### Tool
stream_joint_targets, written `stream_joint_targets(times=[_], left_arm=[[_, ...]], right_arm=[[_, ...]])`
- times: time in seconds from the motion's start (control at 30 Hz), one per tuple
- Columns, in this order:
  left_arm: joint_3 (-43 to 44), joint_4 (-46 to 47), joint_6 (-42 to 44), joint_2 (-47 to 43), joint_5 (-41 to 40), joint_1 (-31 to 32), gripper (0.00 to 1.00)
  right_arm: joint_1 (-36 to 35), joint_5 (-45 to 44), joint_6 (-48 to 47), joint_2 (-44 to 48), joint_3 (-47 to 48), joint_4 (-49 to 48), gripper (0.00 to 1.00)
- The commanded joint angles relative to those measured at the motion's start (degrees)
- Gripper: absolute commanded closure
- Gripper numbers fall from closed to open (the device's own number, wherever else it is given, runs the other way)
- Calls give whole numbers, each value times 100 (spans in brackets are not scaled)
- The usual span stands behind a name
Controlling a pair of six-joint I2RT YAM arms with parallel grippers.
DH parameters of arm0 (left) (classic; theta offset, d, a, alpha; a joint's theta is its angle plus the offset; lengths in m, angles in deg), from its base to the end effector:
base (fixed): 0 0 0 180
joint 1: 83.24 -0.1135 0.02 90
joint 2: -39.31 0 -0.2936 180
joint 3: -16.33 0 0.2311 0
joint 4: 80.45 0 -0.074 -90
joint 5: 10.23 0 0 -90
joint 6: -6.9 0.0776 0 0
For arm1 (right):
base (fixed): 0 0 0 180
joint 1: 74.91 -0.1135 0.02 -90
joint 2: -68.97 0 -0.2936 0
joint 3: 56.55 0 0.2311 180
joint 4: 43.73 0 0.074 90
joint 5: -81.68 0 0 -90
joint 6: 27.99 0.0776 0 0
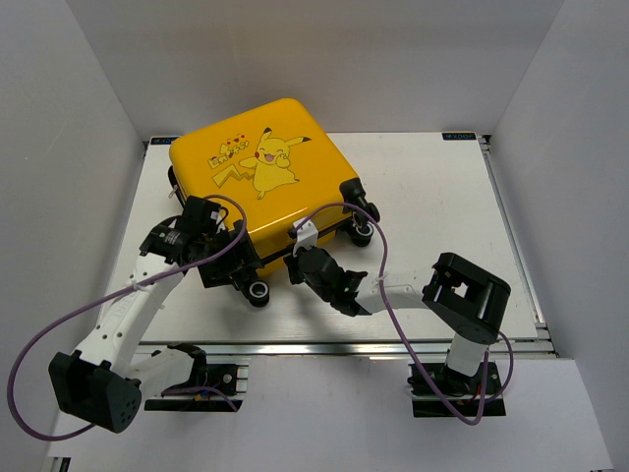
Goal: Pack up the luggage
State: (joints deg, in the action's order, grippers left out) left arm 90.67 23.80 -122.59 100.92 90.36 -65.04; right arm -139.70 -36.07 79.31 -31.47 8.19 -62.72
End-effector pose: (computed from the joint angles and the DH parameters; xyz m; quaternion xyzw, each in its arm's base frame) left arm 0.1608 -0.0679 0.2888 -0.1577 0.9556 -0.1907 0.1602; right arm 0.2020 0.3443 0.2264 -0.1826 0.7706 0.2354 0.5634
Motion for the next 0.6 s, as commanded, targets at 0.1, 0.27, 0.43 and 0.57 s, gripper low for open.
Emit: stream_joint_targets(times=[0.1, 0.27, 0.43, 0.57], left_arm=[[223, 244, -349, 308, -434, 334, 8], [451, 165, -463, 449, -786, 527, 100], [777, 7, -455, 247, -1162, 589, 100], [1111, -222, -551, 80, -1734, 641, 100]], right_arm=[[28, -530, -130, 227, -56, -120, 100], [55, -740, -44, 341, -179, 63, 100], [343, -1777, 334, 630, -380, 705, 100], [1020, -2120, 862, 964, -680, 1206, 100]])
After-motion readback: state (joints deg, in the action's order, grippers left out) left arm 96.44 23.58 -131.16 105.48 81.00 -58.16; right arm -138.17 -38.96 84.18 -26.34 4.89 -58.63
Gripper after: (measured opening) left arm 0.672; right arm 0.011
